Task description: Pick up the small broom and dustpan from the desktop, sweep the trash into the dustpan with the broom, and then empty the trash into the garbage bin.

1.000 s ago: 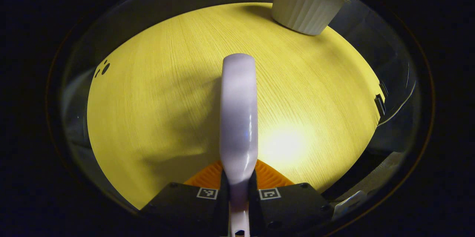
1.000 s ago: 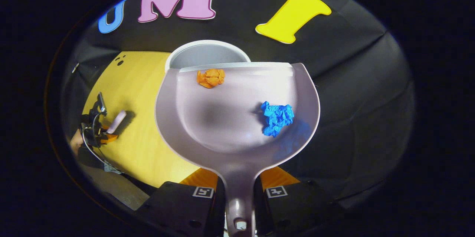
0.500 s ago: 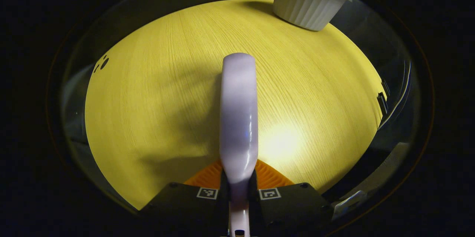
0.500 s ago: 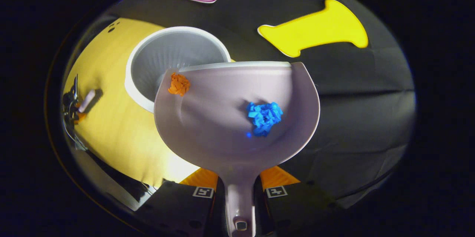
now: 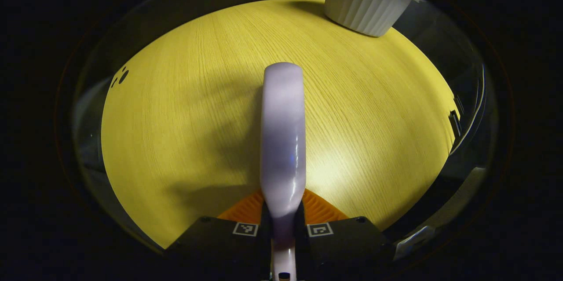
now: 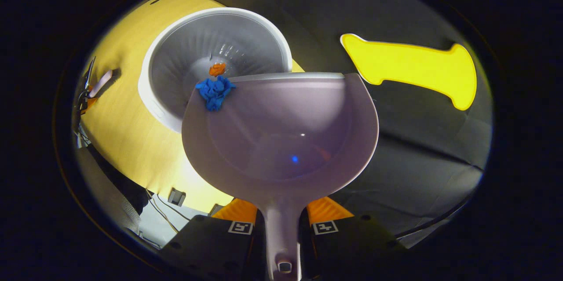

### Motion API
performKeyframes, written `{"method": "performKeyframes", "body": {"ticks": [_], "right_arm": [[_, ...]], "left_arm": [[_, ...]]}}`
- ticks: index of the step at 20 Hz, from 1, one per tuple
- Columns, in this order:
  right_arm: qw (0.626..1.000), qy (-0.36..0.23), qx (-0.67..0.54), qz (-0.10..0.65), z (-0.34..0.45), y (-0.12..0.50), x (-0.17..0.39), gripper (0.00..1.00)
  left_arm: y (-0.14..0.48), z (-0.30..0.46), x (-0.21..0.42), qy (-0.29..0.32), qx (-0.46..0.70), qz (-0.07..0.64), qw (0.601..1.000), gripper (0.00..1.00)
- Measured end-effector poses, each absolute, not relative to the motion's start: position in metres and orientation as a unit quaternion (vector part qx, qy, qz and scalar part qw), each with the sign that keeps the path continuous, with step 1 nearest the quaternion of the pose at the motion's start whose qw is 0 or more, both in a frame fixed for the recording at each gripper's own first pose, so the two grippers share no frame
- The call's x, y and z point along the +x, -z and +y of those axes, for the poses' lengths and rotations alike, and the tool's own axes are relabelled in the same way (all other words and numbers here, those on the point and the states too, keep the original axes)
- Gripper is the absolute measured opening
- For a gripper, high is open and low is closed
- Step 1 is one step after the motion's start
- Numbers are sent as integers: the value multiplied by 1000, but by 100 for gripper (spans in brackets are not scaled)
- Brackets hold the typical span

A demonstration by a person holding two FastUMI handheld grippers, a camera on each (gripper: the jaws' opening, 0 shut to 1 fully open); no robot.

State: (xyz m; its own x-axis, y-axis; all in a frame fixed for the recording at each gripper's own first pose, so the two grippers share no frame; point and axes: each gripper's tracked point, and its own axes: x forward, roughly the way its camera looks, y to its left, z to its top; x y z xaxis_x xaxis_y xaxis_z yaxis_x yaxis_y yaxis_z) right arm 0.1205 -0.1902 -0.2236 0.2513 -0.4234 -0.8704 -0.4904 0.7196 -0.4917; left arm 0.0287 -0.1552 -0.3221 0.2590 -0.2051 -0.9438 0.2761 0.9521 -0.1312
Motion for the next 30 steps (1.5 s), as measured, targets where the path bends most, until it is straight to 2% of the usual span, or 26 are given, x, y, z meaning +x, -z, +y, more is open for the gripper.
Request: {"method": "performKeyframes", "body": {"ticks": [5, 7, 8, 9, 13, 18, 23, 27, 30], "right_arm": [[696, -28, -374, 612, -190, 224, 122, 32], [704, -26, -372, 604, -191, 222, 121, 34], [713, -25, -367, 596, -191, 220, 121, 31], [728, -23, -360, 583, -190, 215, 120, 34], [807, -35, -294, 511, -161, 180, 97, 34], [856, -67, -230, 459, -120, 150, 48, 34], [854, -106, -185, 474, -81, 176, -25, 32], [836, -133, -142, 512, -50, 231, -78, 36], [821, -141, -106, 543, -26, 285, -105, 34]], "left_arm": [[322, -154, 30, 151, 28, 589, 793, 26], [322, -154, 31, 150, 30, 590, 793, 26], [322, -155, 30, 150, 31, 590, 792, 26], [322, -154, 30, 151, 31, 591, 792, 26], [322, -154, 31, 153, 35, 592, 790, 26], [321, -154, 31, 154, 44, 594, 789, 26], [321, -154, 33, 156, 51, 598, 784, 26], [321, -153, 32, 157, 55, 601, 782, 27], [321, -153, 33, 157, 59, 603, 780, 27]]}}
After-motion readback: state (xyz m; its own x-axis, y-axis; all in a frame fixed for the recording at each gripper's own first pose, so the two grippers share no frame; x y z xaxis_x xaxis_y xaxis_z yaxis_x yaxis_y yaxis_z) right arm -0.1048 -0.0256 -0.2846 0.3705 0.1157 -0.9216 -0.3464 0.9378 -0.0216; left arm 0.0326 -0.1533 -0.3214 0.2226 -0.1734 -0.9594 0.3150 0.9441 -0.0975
